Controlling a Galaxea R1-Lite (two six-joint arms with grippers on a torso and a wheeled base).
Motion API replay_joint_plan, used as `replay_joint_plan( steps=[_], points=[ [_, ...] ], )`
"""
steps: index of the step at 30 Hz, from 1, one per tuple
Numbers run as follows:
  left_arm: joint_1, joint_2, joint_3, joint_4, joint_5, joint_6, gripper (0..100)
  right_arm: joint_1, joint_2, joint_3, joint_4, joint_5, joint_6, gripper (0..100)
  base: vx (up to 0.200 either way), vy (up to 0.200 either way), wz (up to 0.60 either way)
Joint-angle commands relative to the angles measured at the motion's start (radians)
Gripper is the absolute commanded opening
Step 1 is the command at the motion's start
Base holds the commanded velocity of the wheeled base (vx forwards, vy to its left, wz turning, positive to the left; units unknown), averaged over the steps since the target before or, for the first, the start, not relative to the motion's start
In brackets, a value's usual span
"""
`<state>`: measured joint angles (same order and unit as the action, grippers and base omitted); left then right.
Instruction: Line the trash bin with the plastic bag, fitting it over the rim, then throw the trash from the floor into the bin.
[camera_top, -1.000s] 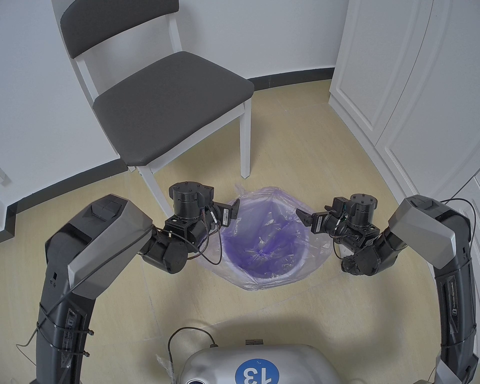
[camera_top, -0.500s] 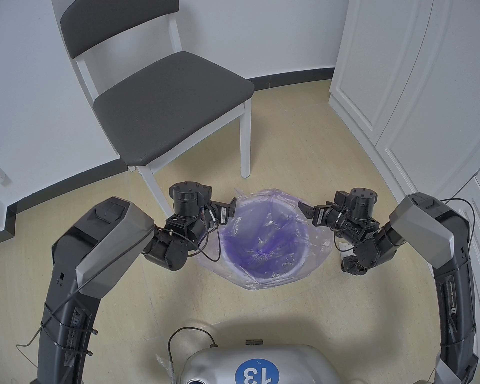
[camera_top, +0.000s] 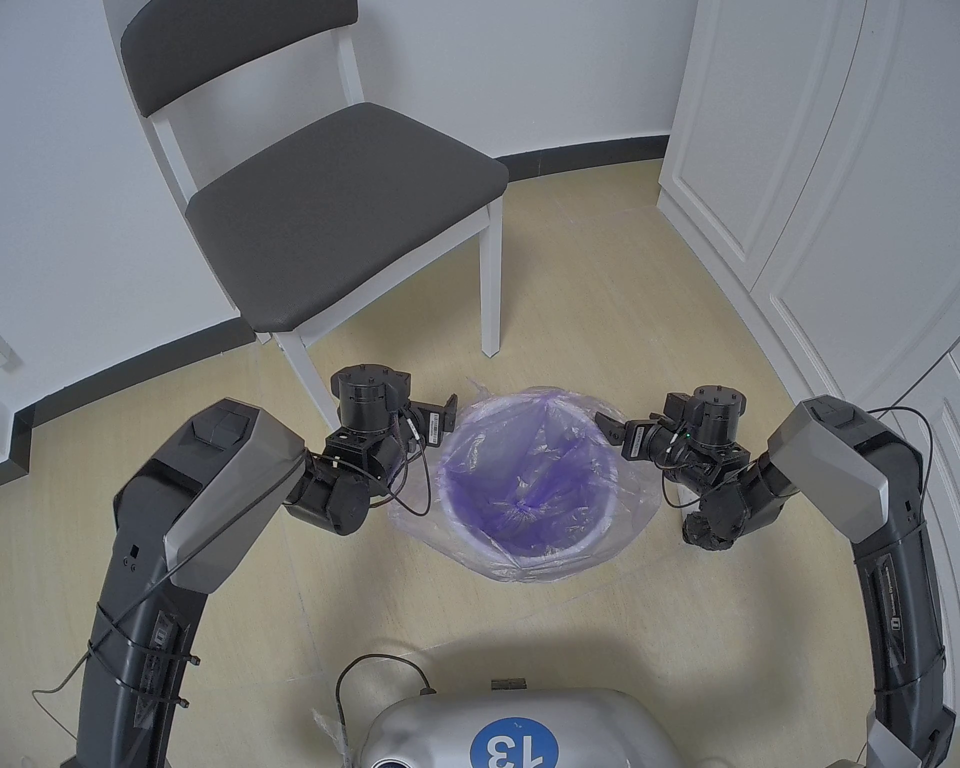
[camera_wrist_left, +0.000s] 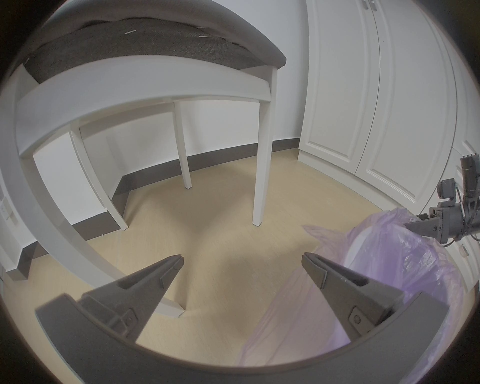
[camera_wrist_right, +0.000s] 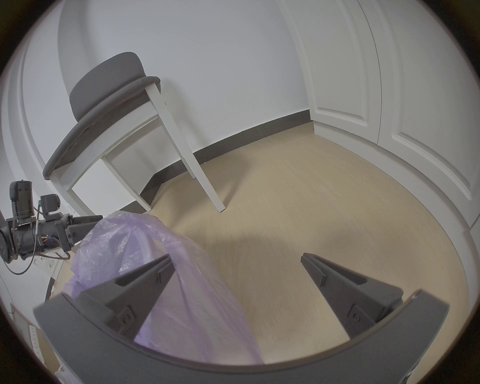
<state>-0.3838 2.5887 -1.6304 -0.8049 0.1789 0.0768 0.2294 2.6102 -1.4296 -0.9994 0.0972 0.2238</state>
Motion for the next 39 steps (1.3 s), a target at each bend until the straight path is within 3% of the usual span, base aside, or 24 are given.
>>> replay_joint_plan(
  steps=[1, 16, 22, 34, 35, 39],
  points=[
    [0.002, 0.030, -0.016, 0.004, 0.002, 0.000, 100, 0.001, 0.033, -0.019, 0.004, -0.002, 0.002, 100, 0.000, 0.000, 0.00],
    [0.025, 0.085, -0.065, 0.019, 0.011, 0.000, 100, 0.001, 0.087, -0.060, 0.004, -0.002, 0.019, 100, 0.000, 0.000, 0.00],
    [0.045, 0.002, -0.057, 0.018, 0.027, -0.020, 100, -0.012, 0.004, -0.022, 0.005, -0.002, 0.060, 100, 0.000, 0.000, 0.00],
    [0.036, -0.260, 0.282, 0.000, 0.016, -0.045, 100, -0.021, -0.211, 0.141, 0.065, 0.012, 0.052, 100, 0.000, 0.000, 0.00],
    [0.031, -0.305, 0.388, -0.017, 0.013, -0.051, 100, -0.022, -0.239, 0.178, 0.085, 0.013, 0.042, 100, 0.000, 0.000, 0.00],
    [0.022, -0.352, 0.572, -0.077, -0.035, -0.074, 100, -0.042, -0.275, 0.216, 0.122, 0.025, -0.017, 100, 0.000, 0.000, 0.00]
  ],
)
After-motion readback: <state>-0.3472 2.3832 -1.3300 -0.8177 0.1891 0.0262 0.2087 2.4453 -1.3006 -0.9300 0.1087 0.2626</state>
